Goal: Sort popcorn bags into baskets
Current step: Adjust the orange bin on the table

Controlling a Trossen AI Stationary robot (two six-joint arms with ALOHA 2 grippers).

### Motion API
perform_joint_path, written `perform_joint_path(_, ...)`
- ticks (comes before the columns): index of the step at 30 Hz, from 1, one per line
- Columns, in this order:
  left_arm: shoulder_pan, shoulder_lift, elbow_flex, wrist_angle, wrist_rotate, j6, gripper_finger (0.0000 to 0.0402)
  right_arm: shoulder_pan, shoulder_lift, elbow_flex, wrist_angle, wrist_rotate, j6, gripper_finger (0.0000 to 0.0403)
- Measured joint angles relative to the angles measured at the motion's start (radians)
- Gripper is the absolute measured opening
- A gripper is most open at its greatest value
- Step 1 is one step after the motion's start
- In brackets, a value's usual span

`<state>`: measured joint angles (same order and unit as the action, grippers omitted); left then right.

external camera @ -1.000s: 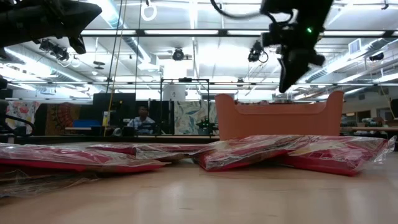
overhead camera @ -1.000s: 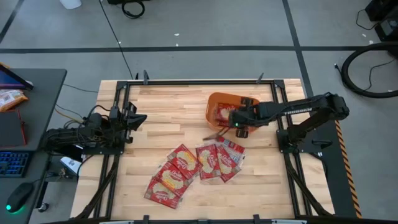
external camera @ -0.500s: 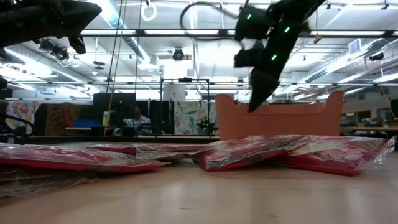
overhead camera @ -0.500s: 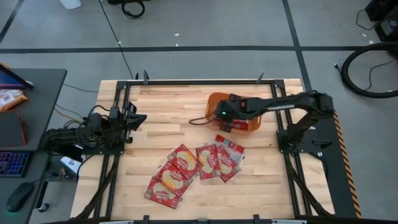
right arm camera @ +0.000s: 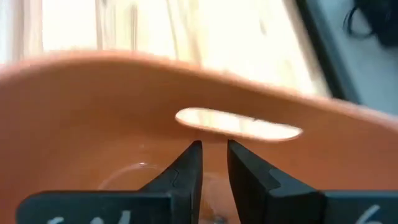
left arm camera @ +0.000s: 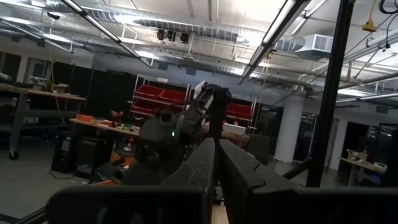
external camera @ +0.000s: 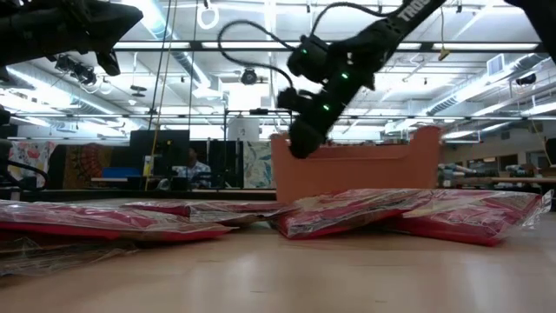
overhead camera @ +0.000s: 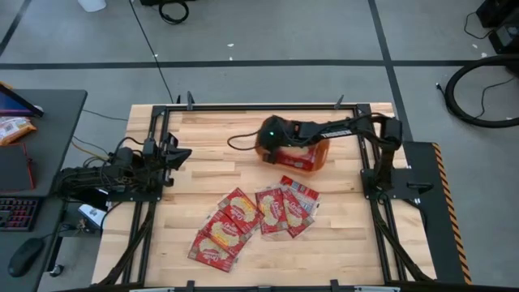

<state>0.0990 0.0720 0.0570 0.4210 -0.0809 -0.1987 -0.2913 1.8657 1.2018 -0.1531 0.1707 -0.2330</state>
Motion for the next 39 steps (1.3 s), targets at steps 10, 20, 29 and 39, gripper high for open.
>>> perform_joint_path(10, -0.001, 0.002, 0.0, -0.011, -0.002, -0.026, 0.0025, 0.062, -0.016, 0.114, -0.162, -0.077, -0.023, 0.008)
perform_joint_path(20, -0.001, 0.013, 0.0, -0.015, 0.0, -0.055, 0.0025, 0.231, -0.082, 0.119, -0.658, 0.104, 0.187, 0.0078)
perform_joint_path(29, -0.001, 0.013, 0.0, -0.022, -0.001, -0.07, 0.0025, 0.206, -0.088, 0.119, -1.077, 0.35, 0.424, 0.0078)
perform_joint_path(39, -0.001, 0.013, 0.0, -0.022, -0.001, -0.067, 0.0025, 0.001, -0.087, 0.119, -1.076, 0.385, 0.331, 0.0078)
